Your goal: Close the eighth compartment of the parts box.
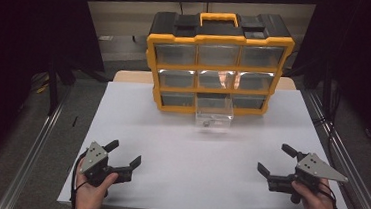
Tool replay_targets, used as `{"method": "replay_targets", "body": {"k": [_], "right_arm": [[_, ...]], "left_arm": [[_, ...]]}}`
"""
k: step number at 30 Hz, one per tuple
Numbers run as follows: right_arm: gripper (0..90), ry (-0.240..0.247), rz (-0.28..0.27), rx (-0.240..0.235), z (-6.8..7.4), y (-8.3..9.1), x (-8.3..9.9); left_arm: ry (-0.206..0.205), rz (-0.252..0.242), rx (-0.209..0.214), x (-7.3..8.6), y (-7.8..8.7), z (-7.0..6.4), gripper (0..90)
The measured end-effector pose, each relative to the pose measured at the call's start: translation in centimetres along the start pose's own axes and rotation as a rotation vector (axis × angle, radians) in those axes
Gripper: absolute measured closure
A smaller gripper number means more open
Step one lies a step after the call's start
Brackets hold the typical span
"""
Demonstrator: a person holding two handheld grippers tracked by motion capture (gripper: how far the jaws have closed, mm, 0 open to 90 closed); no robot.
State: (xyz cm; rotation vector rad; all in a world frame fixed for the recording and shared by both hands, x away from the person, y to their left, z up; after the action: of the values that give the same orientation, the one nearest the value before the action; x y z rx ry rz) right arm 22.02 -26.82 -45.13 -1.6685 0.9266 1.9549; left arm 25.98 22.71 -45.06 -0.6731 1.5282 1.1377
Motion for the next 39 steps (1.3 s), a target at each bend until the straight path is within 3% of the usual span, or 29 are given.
{"method": "replay_targets", "body": {"k": [9,17,19,28,33,39], "right_arm": [[0.0,0.010,0.002,-0.031,0.3,0.0,0.0],[0.0,0.014,0.006,-0.029,0.2,0.0,0.0],[0.0,0.016,0.006,-0.028,0.2,-0.1,0.0],[0.0,0.022,0.007,-0.032,0.3,-0.1,0.0],[0.0,0.022,0.007,-0.033,0.3,-0.1,0.0],[0.0,0.025,0.011,-0.037,0.3,-0.1,0.0]], "left_arm": [[-0.015,-0.010,0.027,-0.4,-0.3,-1.0,4.5],[-0.077,-0.014,0.044,-1.0,-1.5,-2.3,4.5],[-0.058,-0.022,0.048,-1.1,-1.8,-2.4,4.5],[-0.074,-0.045,0.071,-2.0,-3.3,-3.9,4.8],[-0.113,-0.025,0.127,-2.2,-4.5,-5.1,4.7],[-0.120,-0.015,0.156,-2.3,-5.8,-6.2,4.2]]}}
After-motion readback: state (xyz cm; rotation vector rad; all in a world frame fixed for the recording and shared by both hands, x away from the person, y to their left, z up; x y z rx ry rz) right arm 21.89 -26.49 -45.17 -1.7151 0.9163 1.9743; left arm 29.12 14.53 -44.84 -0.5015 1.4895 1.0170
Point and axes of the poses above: each handheld gripper's, and its own axes: y roughly backward along the jaws, x roughly out of its underside, z roughly to its left, the point moved 2 cm from there along -y, roughly forward along the jaws, and after that the axes turned 14 degrees about -x, right-handed, at the moved point
